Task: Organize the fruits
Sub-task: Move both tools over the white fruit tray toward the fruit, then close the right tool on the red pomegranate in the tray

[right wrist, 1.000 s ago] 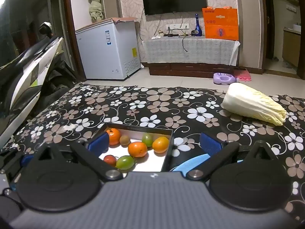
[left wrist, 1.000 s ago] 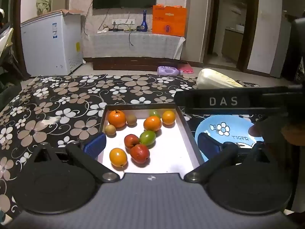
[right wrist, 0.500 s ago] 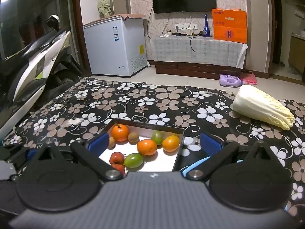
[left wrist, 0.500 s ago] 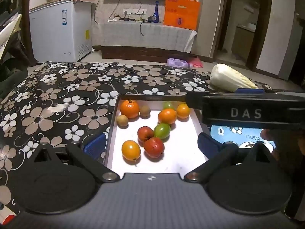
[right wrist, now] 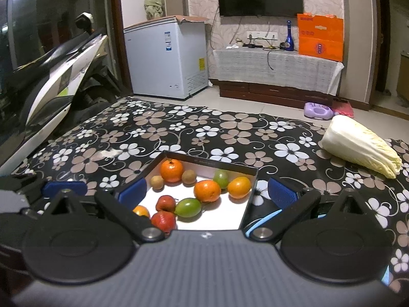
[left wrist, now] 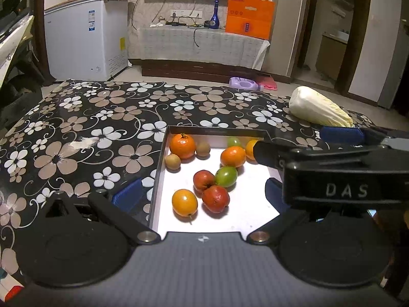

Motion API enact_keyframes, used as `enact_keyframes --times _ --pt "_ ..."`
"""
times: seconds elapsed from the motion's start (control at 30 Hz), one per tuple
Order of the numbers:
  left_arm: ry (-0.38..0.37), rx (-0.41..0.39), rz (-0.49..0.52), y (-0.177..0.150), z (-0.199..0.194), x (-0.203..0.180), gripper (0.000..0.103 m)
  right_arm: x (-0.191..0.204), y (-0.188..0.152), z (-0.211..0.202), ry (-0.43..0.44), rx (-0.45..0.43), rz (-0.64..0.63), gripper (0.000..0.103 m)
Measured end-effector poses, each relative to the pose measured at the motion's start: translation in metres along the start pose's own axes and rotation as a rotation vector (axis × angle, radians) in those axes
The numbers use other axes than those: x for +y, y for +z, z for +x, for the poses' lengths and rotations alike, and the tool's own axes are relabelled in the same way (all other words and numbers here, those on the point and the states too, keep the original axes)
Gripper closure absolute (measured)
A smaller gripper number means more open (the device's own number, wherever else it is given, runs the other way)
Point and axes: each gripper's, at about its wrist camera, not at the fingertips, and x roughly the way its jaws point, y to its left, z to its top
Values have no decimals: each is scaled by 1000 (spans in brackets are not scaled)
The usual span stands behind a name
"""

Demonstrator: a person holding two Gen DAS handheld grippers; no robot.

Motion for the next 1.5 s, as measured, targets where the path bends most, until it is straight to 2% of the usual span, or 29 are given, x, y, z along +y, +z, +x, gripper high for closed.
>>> enact_keyframes --times 0.2,0.37,0.47,0.53,0.73,0.87,1.03,1.23,1.5 --pt "5 -8 10 -1 0 1 0 4 1 -2 23 -12 -23 1" --pt "1 -11 17 -3 -2 5 0 6 1 -2 45 -3 -41 10" --pt "-5 -17 36 -6 -4 8 0 7 1 -1 50 6 -49 19" --pt "-14 -16 49 -9 -6 10 0 7 1 1 49 22 -54 26" --pt "-42 -13 78 -17 -8 16 1 9 -3 10 37 64 -83 31" --pt "-57 2 93 -20 -7 17 2 16 -6 16 70 104 -111 33" --pt "-81 27 107 -24 -4 14 5 21 -12 30 111 176 -105 41" --pt "-96 48 121 -29 0 10 10 25 -19 46 129 249 -86 44" --pt "-92 84 99 -32 9 12 11 32 -27 62 129 298 -88 44"
